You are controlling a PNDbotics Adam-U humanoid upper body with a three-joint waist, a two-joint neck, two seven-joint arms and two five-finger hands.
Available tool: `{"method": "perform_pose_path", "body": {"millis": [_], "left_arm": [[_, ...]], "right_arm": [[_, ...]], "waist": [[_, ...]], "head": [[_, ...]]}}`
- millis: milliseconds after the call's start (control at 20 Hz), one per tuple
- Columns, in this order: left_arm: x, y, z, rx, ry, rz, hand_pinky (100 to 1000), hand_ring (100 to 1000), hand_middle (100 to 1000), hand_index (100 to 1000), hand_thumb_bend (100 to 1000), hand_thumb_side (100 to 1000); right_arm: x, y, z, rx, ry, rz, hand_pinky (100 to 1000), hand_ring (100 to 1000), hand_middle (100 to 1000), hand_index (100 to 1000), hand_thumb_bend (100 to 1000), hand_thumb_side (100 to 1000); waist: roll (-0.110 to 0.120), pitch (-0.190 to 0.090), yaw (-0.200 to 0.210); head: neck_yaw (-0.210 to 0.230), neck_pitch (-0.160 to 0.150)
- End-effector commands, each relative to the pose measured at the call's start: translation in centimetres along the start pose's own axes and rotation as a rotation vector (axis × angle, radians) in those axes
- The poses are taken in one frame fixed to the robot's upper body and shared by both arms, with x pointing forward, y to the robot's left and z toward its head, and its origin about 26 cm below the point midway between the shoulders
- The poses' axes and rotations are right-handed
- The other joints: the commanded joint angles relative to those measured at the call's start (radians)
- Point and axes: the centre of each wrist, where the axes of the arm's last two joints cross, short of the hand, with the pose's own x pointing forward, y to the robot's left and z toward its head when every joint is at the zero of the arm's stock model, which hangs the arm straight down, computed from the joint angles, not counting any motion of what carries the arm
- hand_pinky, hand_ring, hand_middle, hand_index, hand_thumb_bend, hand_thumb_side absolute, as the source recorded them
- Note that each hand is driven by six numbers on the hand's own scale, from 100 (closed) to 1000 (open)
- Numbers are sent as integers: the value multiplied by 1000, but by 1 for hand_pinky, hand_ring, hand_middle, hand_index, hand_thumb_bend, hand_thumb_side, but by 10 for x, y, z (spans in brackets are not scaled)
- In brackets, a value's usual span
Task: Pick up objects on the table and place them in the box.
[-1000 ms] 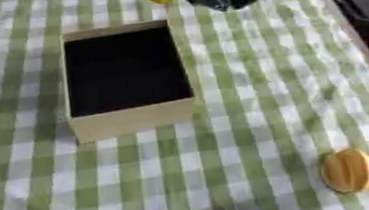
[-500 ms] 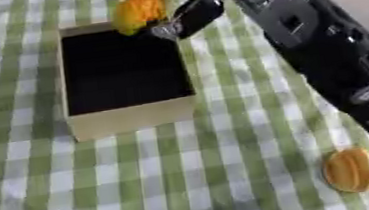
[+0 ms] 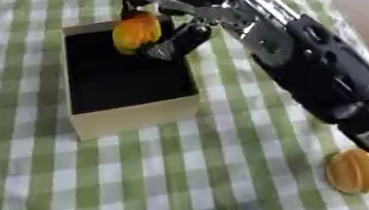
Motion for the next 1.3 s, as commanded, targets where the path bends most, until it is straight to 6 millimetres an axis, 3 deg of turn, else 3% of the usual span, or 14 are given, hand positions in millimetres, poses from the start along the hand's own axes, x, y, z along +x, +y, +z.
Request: {"method": "perform_pose_path", "body": {"millis": [50,100,200,350,500,600,850,1100,1200,1300], "left_arm": [[4,0,-4,-10,-16,5,727,728,708,828,203,538],[4,-1,-4,-12,-14,5,728,727,708,829,202,540],[4,-1,-4,-15,-11,6,728,728,709,830,204,538],[4,-1,-4,-13,-11,10,728,728,708,829,202,539],[4,-2,-3,-13,-3,12,728,728,709,828,198,543],[4,-1,-2,-12,3,7,728,728,709,828,199,543],[4,4,3,2,22,-21,728,728,709,827,196,549],[3,8,8,9,46,-45,728,727,709,827,189,557],[3,10,11,13,58,-56,728,727,709,827,186,561],[3,11,15,15,71,-67,728,726,709,827,184,564]], "right_arm": [[-1,-10,0,22,-24,78,860,902,749,893,206,156],[0,-11,0,29,-32,87,871,914,761,909,136,207],[-1,-15,1,30,-47,95,882,924,770,920,100,343],[-3,-21,4,-1,-45,78,877,912,751,905,100,297],[-5,-33,8,-74,-34,33,870,905,731,886,100,114],[-6,-46,16,-142,-14,-11,861,892,701,862,100,100],[-4,-83,57,-282,26,-155,857,869,662,827,100,100],[19,-118,108,-340,38,-188,850,864,661,826,100,100],[28,-121,126,-335,58,-172,846,864,668,832,100,100],[29,-111,143,-307,75,-142,839,864,680,843,100,100]], "waist": [[4,-21,-2],[4,-22,-2],[5,-22,-4],[6,-24,-5],[7,-26,-8],[8,-29,-13],[8,-39,-38],[13,-45,-63],[16,-49,-76],[19,-54,-92]], "head": [[7,1],[8,1],[11,3],[14,3],[16,4],[22,9],[52,18],[80,25],[90,31],[100,37]]}}
